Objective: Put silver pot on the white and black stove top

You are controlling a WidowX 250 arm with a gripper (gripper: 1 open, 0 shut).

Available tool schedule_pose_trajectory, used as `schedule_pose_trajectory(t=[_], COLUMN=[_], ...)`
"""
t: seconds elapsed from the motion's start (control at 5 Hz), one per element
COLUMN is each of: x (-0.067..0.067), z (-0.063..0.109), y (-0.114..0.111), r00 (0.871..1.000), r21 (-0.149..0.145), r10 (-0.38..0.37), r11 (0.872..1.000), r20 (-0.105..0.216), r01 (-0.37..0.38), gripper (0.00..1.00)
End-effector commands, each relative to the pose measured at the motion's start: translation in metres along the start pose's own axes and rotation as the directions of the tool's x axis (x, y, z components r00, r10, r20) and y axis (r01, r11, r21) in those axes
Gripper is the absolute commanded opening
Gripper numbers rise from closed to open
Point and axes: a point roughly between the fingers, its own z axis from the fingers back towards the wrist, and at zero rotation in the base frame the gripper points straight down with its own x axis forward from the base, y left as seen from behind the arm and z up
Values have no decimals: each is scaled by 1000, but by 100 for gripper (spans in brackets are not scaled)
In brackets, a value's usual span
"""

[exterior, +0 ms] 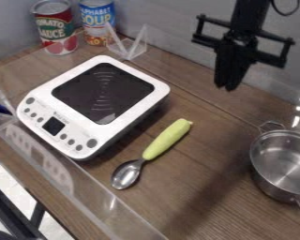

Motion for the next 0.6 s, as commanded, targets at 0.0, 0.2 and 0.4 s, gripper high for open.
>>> schedule_pose_trajectory(t=[0.0,0.2,0.4], x=[-19,-28,-26], z=[14,8,-9], y=[-10,-23,-37], r00=[997,996,993], r21=[-10,-6,-15], r10=[-39,-61,-94], r11=[999,998,995], r20=[70,69,74], r01=[40,61,95], gripper=[100,100,100])
